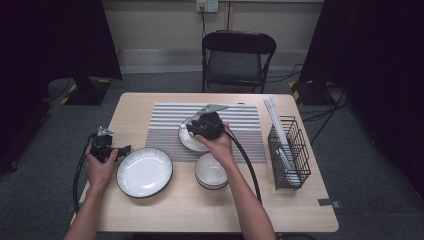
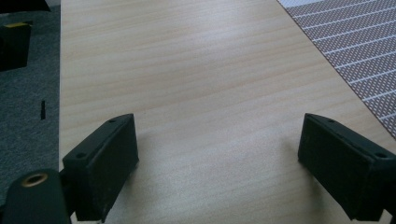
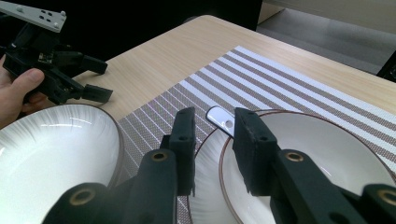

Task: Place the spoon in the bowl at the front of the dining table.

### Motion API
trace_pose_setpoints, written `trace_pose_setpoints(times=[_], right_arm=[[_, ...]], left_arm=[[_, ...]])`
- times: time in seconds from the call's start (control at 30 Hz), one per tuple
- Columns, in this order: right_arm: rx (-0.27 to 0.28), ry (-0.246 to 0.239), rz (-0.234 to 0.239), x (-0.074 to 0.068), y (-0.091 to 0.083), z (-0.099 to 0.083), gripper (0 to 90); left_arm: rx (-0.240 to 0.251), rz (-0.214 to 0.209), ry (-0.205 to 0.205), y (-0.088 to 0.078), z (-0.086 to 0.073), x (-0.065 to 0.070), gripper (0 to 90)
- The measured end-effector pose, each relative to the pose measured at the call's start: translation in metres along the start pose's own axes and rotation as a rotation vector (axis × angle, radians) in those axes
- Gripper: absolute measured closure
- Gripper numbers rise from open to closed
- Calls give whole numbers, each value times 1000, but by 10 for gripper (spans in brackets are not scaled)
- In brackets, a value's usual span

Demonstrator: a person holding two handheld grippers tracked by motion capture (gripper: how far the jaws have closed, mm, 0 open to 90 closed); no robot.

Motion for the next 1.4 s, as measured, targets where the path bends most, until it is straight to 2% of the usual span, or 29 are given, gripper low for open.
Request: trace_pose_setpoints(times=[0.27,0.43,0.67,0.97,1.07,1.17,1.4], right_arm=[[9,34,3,5,-9,0,648],[18,37,-14,14,-22,2,643],[16,72,-31,24,-37,2,623],[30,84,-58,37,-54,3,587],[34,69,-83,41,-59,4,578],[34,67,-87,44,-64,4,570],[52,87,-106,53,-76,5,546]], left_arm=[[0,0,0,0,0,0,115],[0,0,0,0,0,0,115],[0,0,0,0,0,0,115],[0,0,0,0,0,0,115],[0,0,0,0,0,0,115],[0,0,0,0,0,0,115],[1,-1,-3,1,0,0,111]])
Point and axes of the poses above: each handheld gripper's, and its own axes: y roughly forward along the jaws, z roughly out of its top, x roughly to its right, the point moved 9 cm from there along y, roughly forward along the jaws, and after that the axes turned 8 degrees about x, right-handed, at the moved point
